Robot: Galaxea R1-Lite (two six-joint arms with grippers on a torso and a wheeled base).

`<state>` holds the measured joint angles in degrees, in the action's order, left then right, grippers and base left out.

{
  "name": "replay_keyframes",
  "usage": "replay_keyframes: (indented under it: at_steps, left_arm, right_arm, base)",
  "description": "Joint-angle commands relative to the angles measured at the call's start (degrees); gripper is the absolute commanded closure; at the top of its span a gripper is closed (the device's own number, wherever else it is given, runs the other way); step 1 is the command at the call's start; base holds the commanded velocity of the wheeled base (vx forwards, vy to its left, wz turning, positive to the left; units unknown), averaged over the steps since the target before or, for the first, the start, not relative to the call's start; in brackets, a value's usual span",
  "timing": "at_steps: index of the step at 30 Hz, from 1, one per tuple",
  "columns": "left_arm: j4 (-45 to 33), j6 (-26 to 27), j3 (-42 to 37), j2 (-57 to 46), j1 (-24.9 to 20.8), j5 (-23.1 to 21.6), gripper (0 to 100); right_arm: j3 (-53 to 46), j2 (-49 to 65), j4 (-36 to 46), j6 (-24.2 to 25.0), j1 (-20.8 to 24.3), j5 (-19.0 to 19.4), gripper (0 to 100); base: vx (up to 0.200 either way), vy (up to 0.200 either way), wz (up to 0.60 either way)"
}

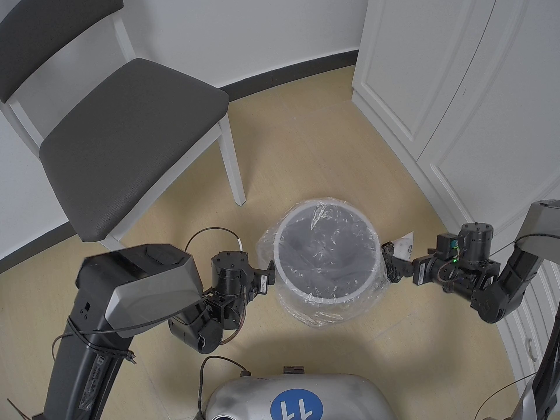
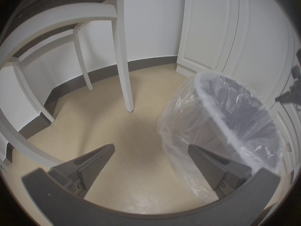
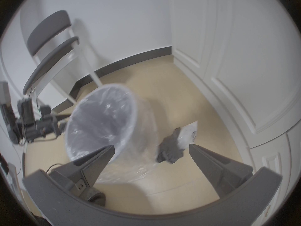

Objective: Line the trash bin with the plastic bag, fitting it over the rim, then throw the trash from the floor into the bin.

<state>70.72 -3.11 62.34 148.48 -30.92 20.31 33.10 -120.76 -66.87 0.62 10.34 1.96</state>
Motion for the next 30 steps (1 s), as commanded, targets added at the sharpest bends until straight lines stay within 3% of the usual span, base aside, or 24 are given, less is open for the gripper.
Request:
replay_keyframes:
  at_steps: [1, 7, 11, 16, 17, 21, 30]
  left_arm:
    - [0.0, -0.2, 2.9, 5.2, 0.2, 0.1, 0]
    - [-0.3, -0.4, -5.8, -7.7, 0.9, 0.1, 0]
    - [-4.1, -0.3, -10.8, -15.1, 1.1, -0.2, 0]
    - [-4.4, -0.3, -10.9, -15.8, 1.9, -0.4, 0]
    - [-4.5, -0.3, -10.7, -15.5, 2.3, -0.4, 0]
    - [-4.4, -0.1, -10.6, -15.9, 3.0, -0.4, 0]
    - [-3.6, 0.2, -11.7, -17.3, 2.6, 0.1, 0]
  right_arm:
    - [4.8, -1.6, 1.7, 0.6, -5.9, 1.9, 0]
    - [10.9, -3.4, 7.1, 8.2, -8.1, 2.4, 0]
    - [20.5, -7.3, 17.0, 16.5, -10.4, 2.8, 0]
    - [29.1, -11.5, 25.1, 25.5, -11.3, 2.8, 0]
    - [33.3, -14.2, 28.1, 29.1, -11.3, 2.8, 0]
    - [40.3, -20.9, 30.0, 34.2, -11.3, 2.8, 0]
    - [47.5, -28.9, 32.2, 34.9, -10.3, 2.5, 0]
  base:
    - [0.000, 0.000, 0.00]
    - [0.000, 0.000, 0.00]
    - [0.000, 0.000, 0.00]
    - [0.000, 0.000, 0.00]
    - [0.000, 0.000, 0.00]
    - [0.000, 0.000, 0.00]
    - [0.000, 0.000, 0.00]
